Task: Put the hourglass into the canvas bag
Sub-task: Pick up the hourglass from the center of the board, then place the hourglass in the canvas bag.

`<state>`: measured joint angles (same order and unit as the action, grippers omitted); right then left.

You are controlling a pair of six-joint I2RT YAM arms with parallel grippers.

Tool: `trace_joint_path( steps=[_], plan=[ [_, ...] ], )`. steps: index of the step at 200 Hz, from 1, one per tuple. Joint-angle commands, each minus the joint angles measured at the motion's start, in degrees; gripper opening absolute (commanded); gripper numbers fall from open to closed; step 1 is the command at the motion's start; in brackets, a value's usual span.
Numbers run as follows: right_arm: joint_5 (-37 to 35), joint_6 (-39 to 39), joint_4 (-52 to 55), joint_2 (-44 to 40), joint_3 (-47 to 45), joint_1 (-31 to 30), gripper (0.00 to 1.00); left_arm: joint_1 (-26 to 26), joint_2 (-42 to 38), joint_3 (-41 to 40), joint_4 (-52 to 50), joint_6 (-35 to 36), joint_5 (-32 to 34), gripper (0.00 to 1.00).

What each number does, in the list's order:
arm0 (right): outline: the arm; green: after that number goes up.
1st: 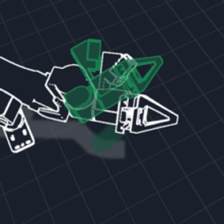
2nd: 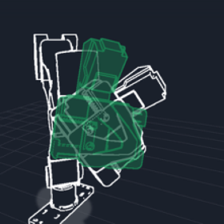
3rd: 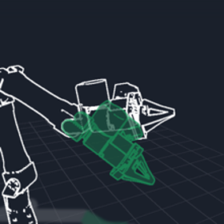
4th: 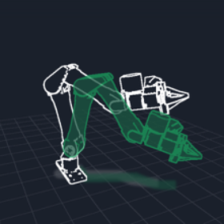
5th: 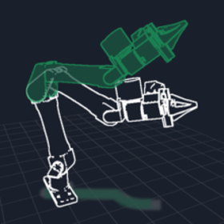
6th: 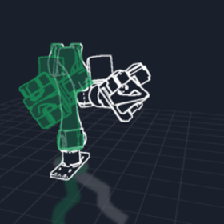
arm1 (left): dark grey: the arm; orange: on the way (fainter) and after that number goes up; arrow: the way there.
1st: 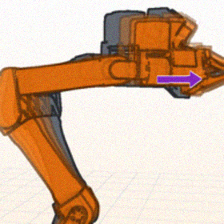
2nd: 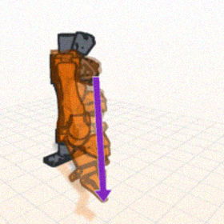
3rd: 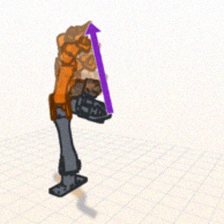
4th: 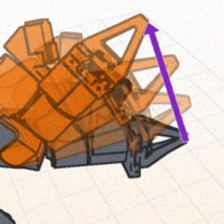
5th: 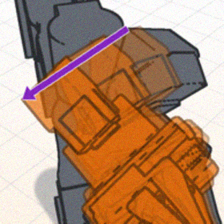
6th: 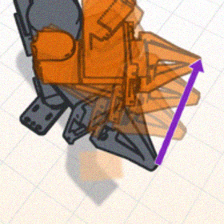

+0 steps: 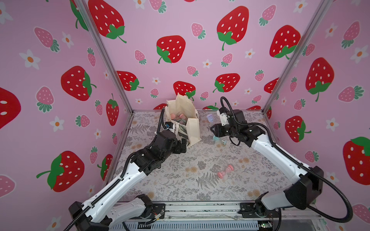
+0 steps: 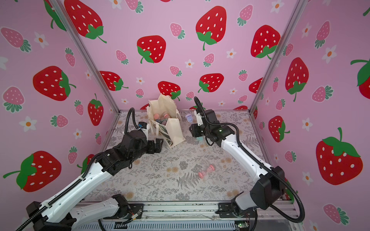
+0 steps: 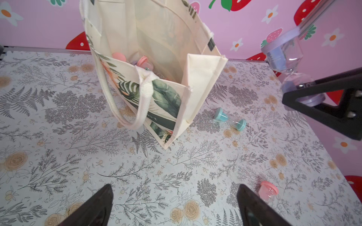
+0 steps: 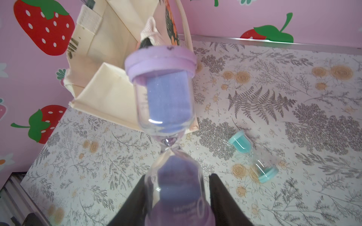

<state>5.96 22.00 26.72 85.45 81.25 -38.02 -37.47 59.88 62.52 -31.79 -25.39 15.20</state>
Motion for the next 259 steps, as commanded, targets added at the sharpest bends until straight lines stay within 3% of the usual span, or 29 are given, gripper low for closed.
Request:
trace_joint_path(
  steps=[1,125,232,259],
  plan=[
    [0.21,-1.50,-2.56,3.34,5.38,-1.39,0.30,2.98,-0.52,2.77,-1.48,0.04,-2.60,0.99],
    [2.57,-4.51,-6.86,24.45,28.56,-3.59,0.30,10.99,4.13,3.48,2.35,-1.97,-5.62,0.99],
    [4.41,-8.19,0.00,42.91,49.92,-5.46,0.30,13.76,4.86,1.53,4.38,-3.77,-4.94,0.99],
    [3.17,-8.29,2.47,45.16,50.52,-6.00,0.30,14.14,5.13,1.19,4.47,-4.59,-4.74,0.99]
  ],
)
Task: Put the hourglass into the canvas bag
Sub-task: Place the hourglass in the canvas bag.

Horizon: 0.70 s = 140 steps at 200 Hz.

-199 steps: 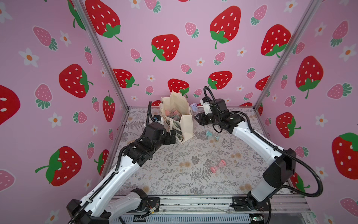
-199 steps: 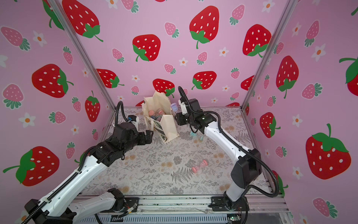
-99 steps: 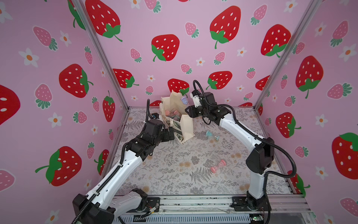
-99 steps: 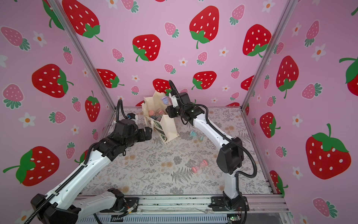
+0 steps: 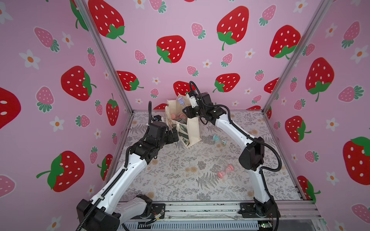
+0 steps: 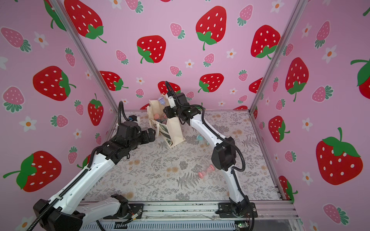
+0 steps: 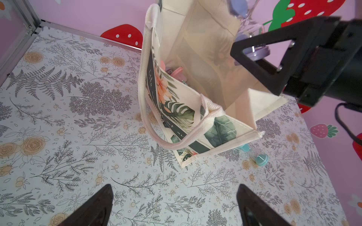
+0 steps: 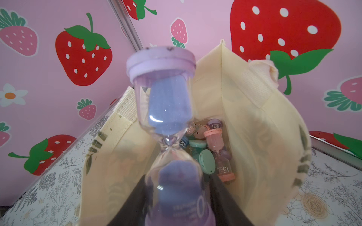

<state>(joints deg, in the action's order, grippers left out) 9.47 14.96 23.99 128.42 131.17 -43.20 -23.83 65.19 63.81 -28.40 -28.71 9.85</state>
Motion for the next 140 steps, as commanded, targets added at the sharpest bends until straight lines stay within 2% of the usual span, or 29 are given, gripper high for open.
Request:
trace_joint_path(
  steps=[1,94,140],
  plan=[
    [-0.43,-1.25,5.28,2.23,0.54,-0.83,0.30,0.52,-0.21,-0.14,1.12,-1.31,0.61,0.99],
    [-15.04,-3.29,15.38,0.53,-7.53,-3.59,0.35,1.09,-0.13,-2.44,1.43,-3.46,2.55,0.99],
    [-17.40,-6.55,18.05,-2.54,-11.90,-5.03,0.38,1.17,-0.02,-2.49,0.63,-3.52,2.89,0.99]
  ],
)
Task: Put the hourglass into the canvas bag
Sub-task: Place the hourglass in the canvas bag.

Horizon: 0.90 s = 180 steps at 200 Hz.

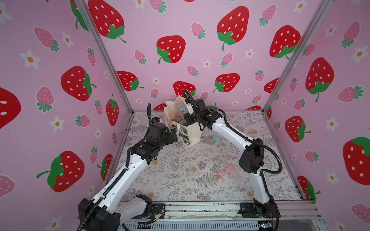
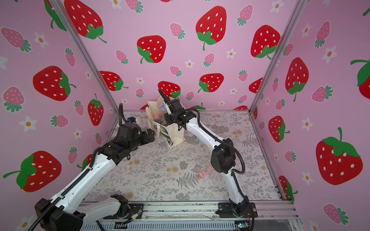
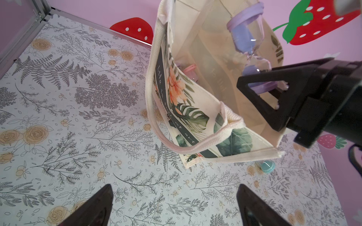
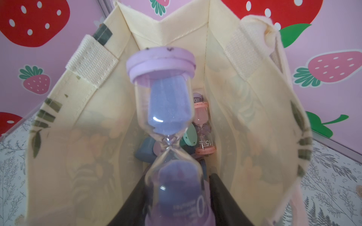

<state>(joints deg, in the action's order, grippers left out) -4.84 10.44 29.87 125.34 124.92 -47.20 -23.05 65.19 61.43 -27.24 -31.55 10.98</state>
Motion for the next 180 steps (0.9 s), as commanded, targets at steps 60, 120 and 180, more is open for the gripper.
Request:
trace_joint_path(
  steps=[60,120,180],
  plan=[
    [-2.79,-2.78,18.38,1.63,-4.36,-1.93,0.42,0.85,-0.59,-1.13,-0.34,-1.75,2.33,1.00],
    [-2.34,-4.52,19.97,5.06,-1.74,-2.00,0.48,1.26,-1.12,-1.01,-0.17,-1.76,2.47,1.00],
    [-1.95,-5.34,21.19,7.26,0.63,-2.00,0.51,1.67,-0.81,-0.70,-0.05,-2.29,1.87,1.00]
  ],
)
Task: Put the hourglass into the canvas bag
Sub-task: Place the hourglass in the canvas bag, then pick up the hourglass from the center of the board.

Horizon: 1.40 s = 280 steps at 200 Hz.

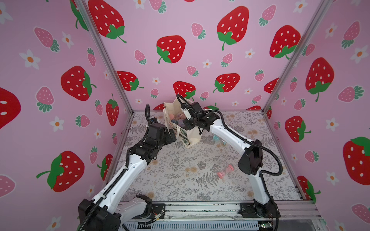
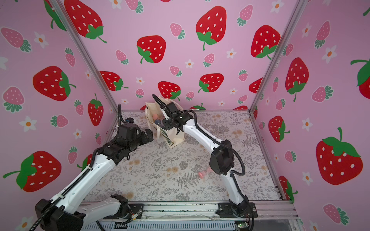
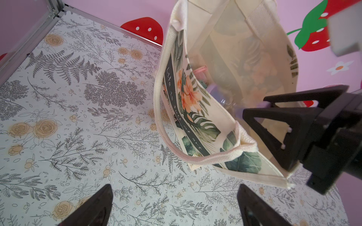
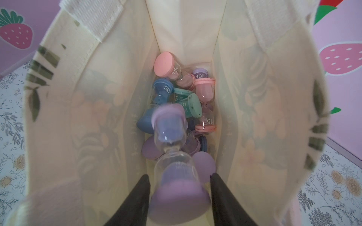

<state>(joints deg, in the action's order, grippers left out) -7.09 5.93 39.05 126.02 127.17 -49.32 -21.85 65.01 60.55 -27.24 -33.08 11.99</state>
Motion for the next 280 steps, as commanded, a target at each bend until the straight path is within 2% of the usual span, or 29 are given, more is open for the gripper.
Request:
trace_joint_path(
  steps=[1,31,62,64,68,90,115,132,156,163,189,199,211,230,250,280],
  plan=[
    [0.31,-0.88,12.06,6.55,-1.55,0.11,0.51,0.43,-0.61,0.18,-0.03,-0.76,0.86,1.00],
    [0.63,-0.67,11.42,5.74,-1.47,0.19,0.51,0.45,-0.61,0.18,0.02,-0.94,0.54,1.00],
    [2.61,0.35,8.21,0.45,-2.53,0.14,0.51,0.50,-0.41,1.53,-0.52,-0.90,-0.56,1.00],
    [2.63,0.38,8.10,-0.03,-2.58,0.16,0.56,0.49,-0.37,1.57,-0.66,-0.93,-0.67,1.00],
    [2.68,0.39,7.58,-0.81,-2.74,0.19,0.58,0.51,-0.41,1.77,-0.77,-0.93,-0.92,1.00],
    [3.93,0.89,6.30,-4.44,-3.01,0.94,0.63,0.54,-0.68,2.11,-0.48,-1.00,-2.44,1.00],
    [3.91,1.61,3.40,-9.88,-5.87,1.72,0.65,0.44,-1.28,2.53,-0.77,-1.15,-4.08,1.00],
    [4.04,2.21,2.20,-13.61,-7.84,2.22,0.70,0.32,-2.18,2.59,-0.13,-0.28,-6.13,1.00],
    [4.30,3.43,1.61,-19.11,-12.52,3.38,0.73,-1.46,-4.24,2.68,-0.22,0.98,-5.46,1.00],
    [4.20,4.21,1.08,-21.08,-14.76,3.78,0.77,-2.40,-4.87,2.53,-0.14,1.52,-5.08,1.00],
    [3.95,5.88,0.94,-29.10,-23.92,5.37,0.79,-7.13,-6.24,2.06,-1.49,4.28,-4.90,0.99],
    [3.97,6.85,1.08,-32.68,-28.12,6.11,0.85,-9.81,-6.46,1.98,-2.62,5.42,-4.46,0.99],
    [4.40,8.46,1.50,-37.11,-33.44,7.63,0.86,-13.66,-6.98,0.78,-2.19,6.53,-4.47,0.99],
    [5.25,10.97,3.52,-43.79,-41.22,10.47,0.94,-19.50,-6.86,-1.53,-0.33,8.59,-5.51,0.99],
    [4.40,12.72,5.77,-50.37,-48.79,12.48,1.00,-25.17,-4.41,-3.64,2.04,10.78,-6.97,0.98],
    [3.84,15.36,11.57,-58.20,-57.40,16.23,0.99,-32.29,2.19,-6.74,9.15,13.73,-11.10,0.97]
  ],
)
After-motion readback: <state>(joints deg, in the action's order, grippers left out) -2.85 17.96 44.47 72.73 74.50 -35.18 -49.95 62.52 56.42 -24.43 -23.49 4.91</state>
